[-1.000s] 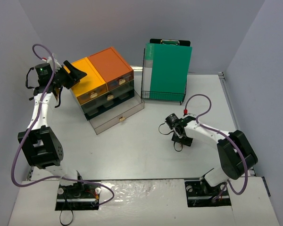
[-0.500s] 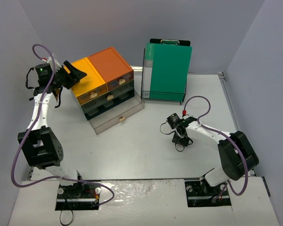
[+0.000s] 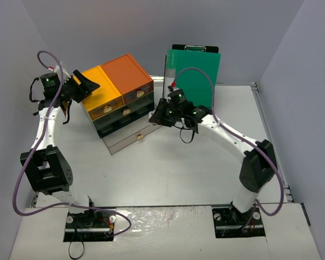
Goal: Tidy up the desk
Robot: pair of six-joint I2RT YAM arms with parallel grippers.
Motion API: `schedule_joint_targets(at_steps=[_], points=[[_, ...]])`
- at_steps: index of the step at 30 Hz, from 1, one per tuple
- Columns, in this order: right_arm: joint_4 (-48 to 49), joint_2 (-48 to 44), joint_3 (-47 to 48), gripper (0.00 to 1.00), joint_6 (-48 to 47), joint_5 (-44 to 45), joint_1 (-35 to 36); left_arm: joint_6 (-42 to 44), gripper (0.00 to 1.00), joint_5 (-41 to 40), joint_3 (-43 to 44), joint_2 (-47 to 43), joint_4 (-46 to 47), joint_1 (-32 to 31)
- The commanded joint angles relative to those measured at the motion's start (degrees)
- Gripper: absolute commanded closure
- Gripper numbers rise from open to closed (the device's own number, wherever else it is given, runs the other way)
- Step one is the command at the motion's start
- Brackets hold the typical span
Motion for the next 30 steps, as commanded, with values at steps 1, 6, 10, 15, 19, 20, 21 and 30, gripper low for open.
schedule_joint_targets(at_steps=[1,6,10,15,19,20,21,30], points=[[5.83,10.93,9.50,1.00,1.82,-7.90,1.97,1.28,0.39,-0.88,-0.41,-1.39,-4.87,0.25],[7.79,19.56,16.73,1.00,4.25,-9.81,2.61,1.31,0.38,-0.98,-0.57,-1.31,-4.79,0.27],[8.22,24.50,21.65,1.00,5.56,-9.89,3.63,1.66,0.39,-1.15,-0.40,-1.13,-5.07,0.25],[8.31,28.99,25.64,1.00,6.78,-9.73,3.81,1.57,0.39,-1.07,-0.41,-1.13,-4.99,0.25],[8.54,30.96,26.75,1.00,7.45,-9.60,3.85,1.87,0.39,-1.12,-0.36,-1.01,-5.24,0.30],[8.51,31.52,27.08,1.00,7.71,-9.43,3.90,1.90,0.39,-1.09,-0.31,-0.94,-5.30,0.25],[8.55,31.89,27.41,1.00,7.99,-9.39,3.90,1.86,0.39,-1.13,-0.31,-0.89,-5.21,0.25],[8.49,34.59,27.56,0.97,9.38,-8.36,3.99,1.84,0.39,-1.07,-0.31,-0.88,-5.12,0.25]])
